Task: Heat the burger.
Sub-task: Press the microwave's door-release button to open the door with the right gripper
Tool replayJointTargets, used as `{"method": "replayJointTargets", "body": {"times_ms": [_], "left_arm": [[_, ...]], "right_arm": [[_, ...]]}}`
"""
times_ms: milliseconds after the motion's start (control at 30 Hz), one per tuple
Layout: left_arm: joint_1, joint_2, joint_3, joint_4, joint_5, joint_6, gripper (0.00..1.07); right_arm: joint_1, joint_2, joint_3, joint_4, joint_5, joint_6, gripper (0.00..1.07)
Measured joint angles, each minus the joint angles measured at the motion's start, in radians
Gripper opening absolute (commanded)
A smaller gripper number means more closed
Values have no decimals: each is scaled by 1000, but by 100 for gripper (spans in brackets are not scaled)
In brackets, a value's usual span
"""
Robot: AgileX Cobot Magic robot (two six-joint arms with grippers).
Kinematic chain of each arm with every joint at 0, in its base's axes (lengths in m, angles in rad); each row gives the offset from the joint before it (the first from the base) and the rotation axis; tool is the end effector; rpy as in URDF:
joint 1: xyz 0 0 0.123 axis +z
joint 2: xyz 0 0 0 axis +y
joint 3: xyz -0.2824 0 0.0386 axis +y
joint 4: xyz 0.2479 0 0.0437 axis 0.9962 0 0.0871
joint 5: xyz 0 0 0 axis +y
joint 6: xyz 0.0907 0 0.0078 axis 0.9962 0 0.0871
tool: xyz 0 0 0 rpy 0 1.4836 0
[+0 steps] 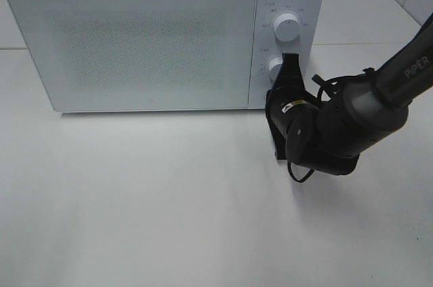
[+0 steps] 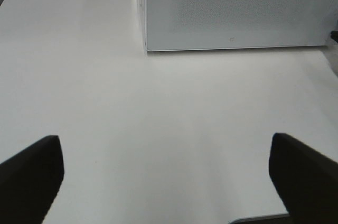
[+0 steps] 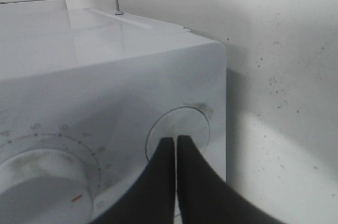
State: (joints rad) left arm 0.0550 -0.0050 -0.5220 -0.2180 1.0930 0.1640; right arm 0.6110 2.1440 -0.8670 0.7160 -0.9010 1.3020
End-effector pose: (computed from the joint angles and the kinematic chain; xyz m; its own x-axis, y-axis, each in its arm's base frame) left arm -0.0097 -0.0181 0.2821 -0.4431 0.0370 -0.8957 0.1451 0.9889 -0.0309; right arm 0.3300 0.1740 0.0821 -0.0294 0.9996 -0.0042 0.3561 0.0144 0.9343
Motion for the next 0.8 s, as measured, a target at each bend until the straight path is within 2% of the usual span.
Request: {"method": "replayJointTargets", "body": {"times_ms": [800], "left_arm": [[0, 0, 0, -1, 0, 0, 98]], "right_arm": [[-19, 19, -61, 57, 44, -18, 0]]}}
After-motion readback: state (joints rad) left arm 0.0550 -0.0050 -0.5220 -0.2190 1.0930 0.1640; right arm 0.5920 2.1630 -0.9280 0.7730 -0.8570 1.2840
